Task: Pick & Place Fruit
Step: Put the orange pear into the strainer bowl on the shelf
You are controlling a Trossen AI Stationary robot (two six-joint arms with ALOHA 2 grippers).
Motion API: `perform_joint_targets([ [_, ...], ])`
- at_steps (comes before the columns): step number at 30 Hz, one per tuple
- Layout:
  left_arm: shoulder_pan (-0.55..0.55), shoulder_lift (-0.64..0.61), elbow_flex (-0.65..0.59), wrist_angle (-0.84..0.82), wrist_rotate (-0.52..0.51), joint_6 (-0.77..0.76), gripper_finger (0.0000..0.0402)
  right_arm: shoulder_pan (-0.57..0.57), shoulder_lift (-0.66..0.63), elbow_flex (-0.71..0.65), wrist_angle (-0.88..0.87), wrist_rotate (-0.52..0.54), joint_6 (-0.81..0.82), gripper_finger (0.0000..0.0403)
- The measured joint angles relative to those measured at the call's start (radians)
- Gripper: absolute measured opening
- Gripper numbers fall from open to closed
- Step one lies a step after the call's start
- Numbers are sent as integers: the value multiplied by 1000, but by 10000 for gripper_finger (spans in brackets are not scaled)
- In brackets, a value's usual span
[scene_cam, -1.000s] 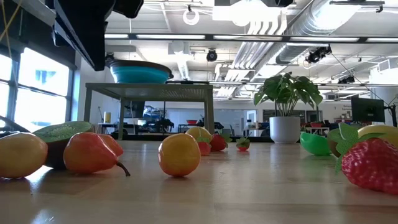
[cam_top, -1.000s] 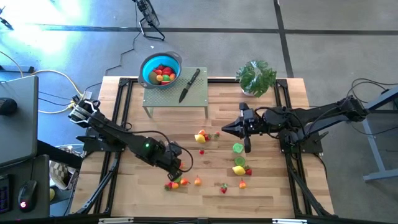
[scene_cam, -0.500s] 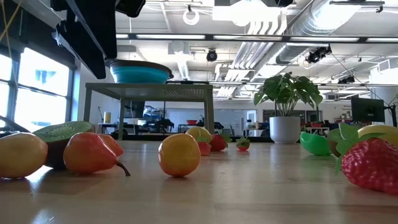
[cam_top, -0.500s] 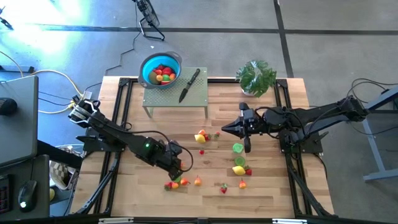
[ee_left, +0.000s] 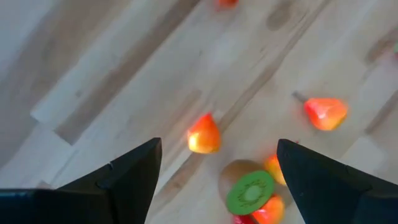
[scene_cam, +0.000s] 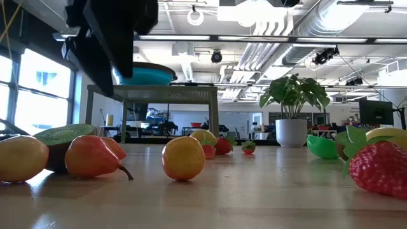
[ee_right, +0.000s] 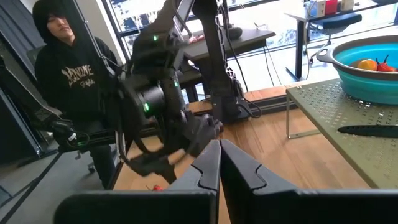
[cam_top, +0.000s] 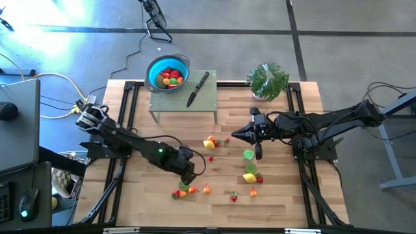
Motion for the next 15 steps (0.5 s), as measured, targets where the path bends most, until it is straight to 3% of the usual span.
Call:
perform_joint_targets([
  [7,-2,95,0,-2,108,6,312,0,0,0,-9,0,-5,2],
  [15,-1,124,0,3,121,10,312,0,0,0,-13,0,-7,2],
])
